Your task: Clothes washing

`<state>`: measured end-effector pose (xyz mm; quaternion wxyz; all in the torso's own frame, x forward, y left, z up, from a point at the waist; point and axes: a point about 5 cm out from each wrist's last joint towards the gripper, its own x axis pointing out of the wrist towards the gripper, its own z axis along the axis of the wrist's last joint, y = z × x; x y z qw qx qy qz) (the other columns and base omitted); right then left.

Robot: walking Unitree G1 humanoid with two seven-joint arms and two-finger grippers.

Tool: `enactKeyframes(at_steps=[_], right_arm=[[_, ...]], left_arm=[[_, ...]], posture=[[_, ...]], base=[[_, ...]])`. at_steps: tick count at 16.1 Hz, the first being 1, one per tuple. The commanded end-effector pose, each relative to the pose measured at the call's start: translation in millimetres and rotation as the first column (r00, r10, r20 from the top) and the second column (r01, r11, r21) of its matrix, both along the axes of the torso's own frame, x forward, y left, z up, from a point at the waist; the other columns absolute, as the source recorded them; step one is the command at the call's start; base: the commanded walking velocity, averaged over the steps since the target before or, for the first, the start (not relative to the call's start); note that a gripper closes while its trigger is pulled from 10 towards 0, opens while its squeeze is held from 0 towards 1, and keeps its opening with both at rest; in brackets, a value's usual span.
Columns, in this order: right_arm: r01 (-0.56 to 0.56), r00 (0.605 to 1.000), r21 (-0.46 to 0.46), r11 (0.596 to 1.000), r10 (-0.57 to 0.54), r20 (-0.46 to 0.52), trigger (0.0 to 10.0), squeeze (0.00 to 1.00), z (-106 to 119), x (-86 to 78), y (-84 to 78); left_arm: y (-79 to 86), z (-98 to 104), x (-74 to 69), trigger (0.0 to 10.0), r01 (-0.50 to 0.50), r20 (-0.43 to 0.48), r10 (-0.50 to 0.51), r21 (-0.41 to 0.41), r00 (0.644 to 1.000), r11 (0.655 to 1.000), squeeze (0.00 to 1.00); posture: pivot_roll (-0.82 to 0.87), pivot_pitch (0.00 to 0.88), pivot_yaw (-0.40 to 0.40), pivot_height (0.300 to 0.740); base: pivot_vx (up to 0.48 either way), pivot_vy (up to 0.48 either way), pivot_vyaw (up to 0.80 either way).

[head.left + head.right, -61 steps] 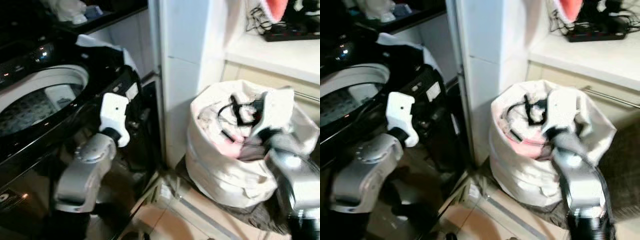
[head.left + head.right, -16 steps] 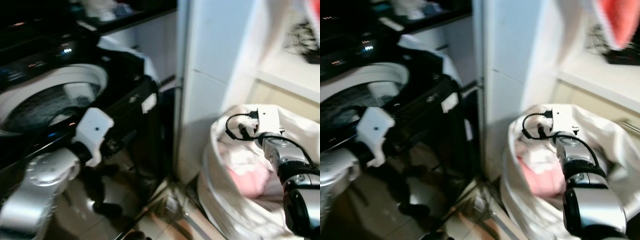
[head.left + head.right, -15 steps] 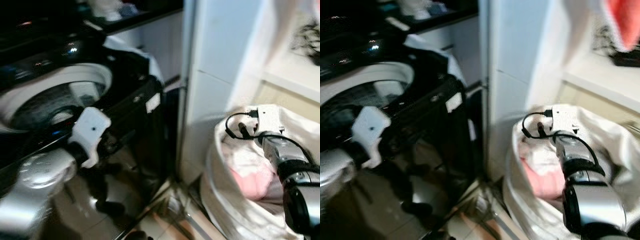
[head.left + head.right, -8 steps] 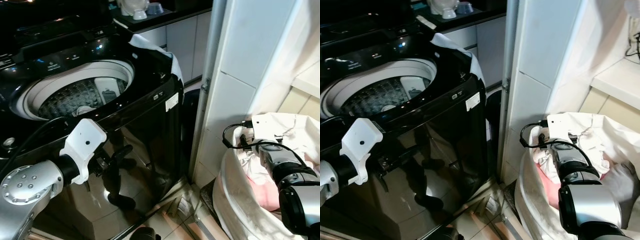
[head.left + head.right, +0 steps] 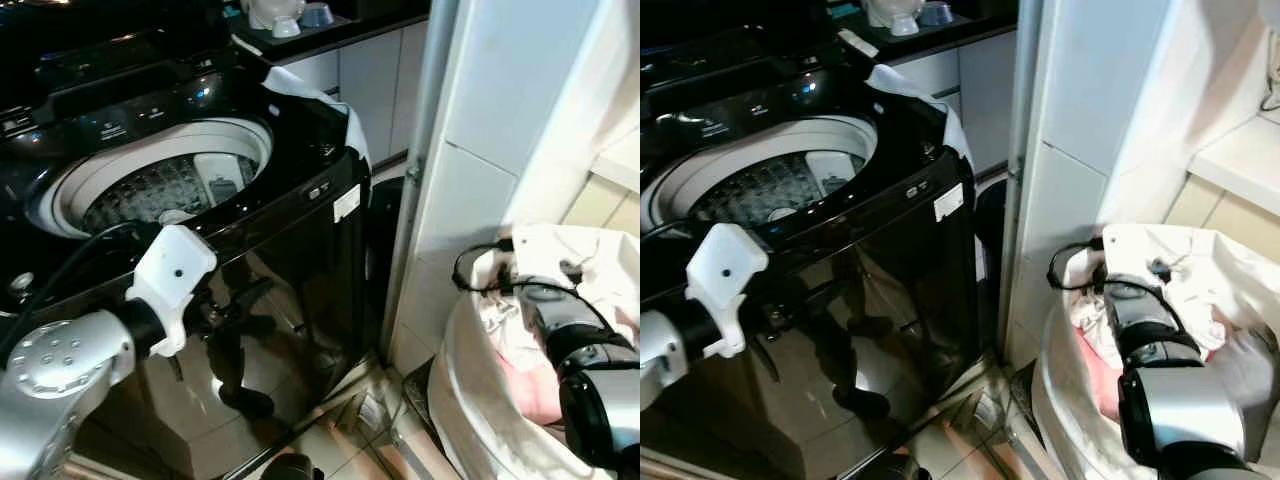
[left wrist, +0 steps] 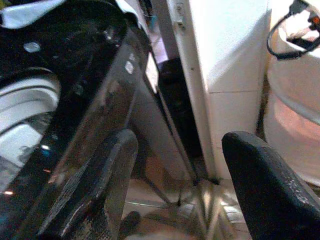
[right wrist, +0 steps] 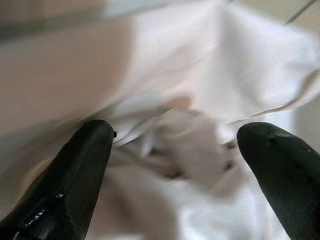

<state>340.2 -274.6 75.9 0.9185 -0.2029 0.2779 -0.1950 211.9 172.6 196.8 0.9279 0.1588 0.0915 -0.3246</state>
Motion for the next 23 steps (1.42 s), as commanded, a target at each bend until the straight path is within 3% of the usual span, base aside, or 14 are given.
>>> enactKeyframes(at_steps=[1, 3, 7, 8, 9, 10, 11, 12, 13, 14, 23], right_arm=[[-0.002, 0.999, -0.017, 1.000, 0.003, 0.036, 10.0, 1.00, 12.7, 6.5, -3.1], [0.010, 1.000, -0.013, 1.000, -0.010, 0.003, 10.0, 1.00, 9.7, 2.3, -9.1], [0.041, 0.995, 0.123, 0.992, -0.029, -0.096, 10.0, 1.00, -15.6, -15.3, -11.3], [0.049, 0.992, 0.142, 0.989, -0.032, -0.125, 10.0, 0.78, -25.1, -21.9, -10.3], [0.056, 0.990, 0.142, 0.988, -0.036, -0.135, 10.0, 0.05, -28.4, -24.6, -10.4], [0.060, 0.989, 0.142, 0.988, -0.040, -0.142, 10.0, 0.00, -30.1, -26.1, -10.6], [0.069, 0.988, 0.144, 0.987, -0.047, -0.150, 10.0, 0.00, -33.0, -28.6, -10.9], [0.090, 0.985, 0.164, 0.982, -0.064, -0.159, 3.7, 0.00, -37.3, -32.6, -11.5], [0.094, 0.985, 0.169, 0.981, -0.067, -0.160, 2.5, 0.00, -38.3, -33.3, -11.3], [0.092, 0.986, 0.173, 0.980, -0.065, -0.157, 0.0, 0.00, -38.4, -33.1, -10.8], [0.043, 0.992, 0.173, 0.984, -0.020, -0.128, 0.0, 0.00, -35.4, -27.9, -5.7]], left_arm=[[-6.0, -3.2, 6.9, 10.0, 0.017, 0.003, -0.017, -0.010, 1.000, 1.000, 0.00], [-12.8, -7.3, 12.1, 10.0, 0.045, 0.001, -0.045, -0.023, 0.999, 0.999, 0.00], [-22.0, -10.3, 18.7, 10.0, 0.091, -0.002, -0.091, -0.035, 0.996, 0.995, 0.00], [-20.2, -9.0, 16.2, 10.0, 0.096, -0.006, -0.096, -0.026, 0.995, 0.995, 0.00], [-18.3, -7.8, 14.1, 10.0, 0.096, -0.009, -0.096, -0.021, 0.995, 0.995, 0.00], [-17.2, -7.3, 13.1, 10.0, 0.097, -0.009, -0.097, -0.017, 0.995, 0.995, 0.00], [-13.7, -6.2, 9.7, 10.0, 0.096, -0.015, -0.096, -0.005, 0.995, 0.995, 0.00], [-7.5, -4.7, 4.1, 10.0, 0.090, -0.022, -0.090, 0.018, 0.996, 0.996, 0.00], [-5.6, -4.1, 2.7, 10.0, 0.087, -0.024, -0.087, 0.024, 0.996, 0.996, 0.00], [-4.9, -3.8, 2.2, 10.0, 0.087, -0.024, -0.086, 0.026, 0.996, 0.996, 0.00], [-5.5, -2.6, -0.9, 10.0, 0.091, -0.029, -0.090, 0.030, 0.996, 0.995, 0.00]], posture=[[0.31, 0.000, 0.111, 0.740], [0.28, 0.000, 0.116, 0.740], [0.27, 0.000, 0.134, 0.740], [0.28, 0.000, 0.135, 0.740], [0.31, 0.000, 0.135, 0.740], [0.31, 0.000, 0.135, 0.740], [0.35, 0.000, 0.133, 0.740], [0.35, 0.000, 0.133, 0.740], [0.38, 0.000, 0.128, 0.740], [0.38, 0.000, 0.126, 0.740], [0.39, 0.000, 0.117, 0.740]], base=[[0.000, 0.000, 0.00], [0.000, 0.000, 0.00], [0.000, 0.000, 0.00], [0.000, 0.000, 0.00], [0.000, 0.000, 0.00], [0.000, 0.000, 0.00], [0.000, 0.000, 0.00], [0.000, 0.000, 0.00], [0.000, 0.000, 0.00], [0.000, 0.000, 0.00], [0.000, 0.000, 0.00]])
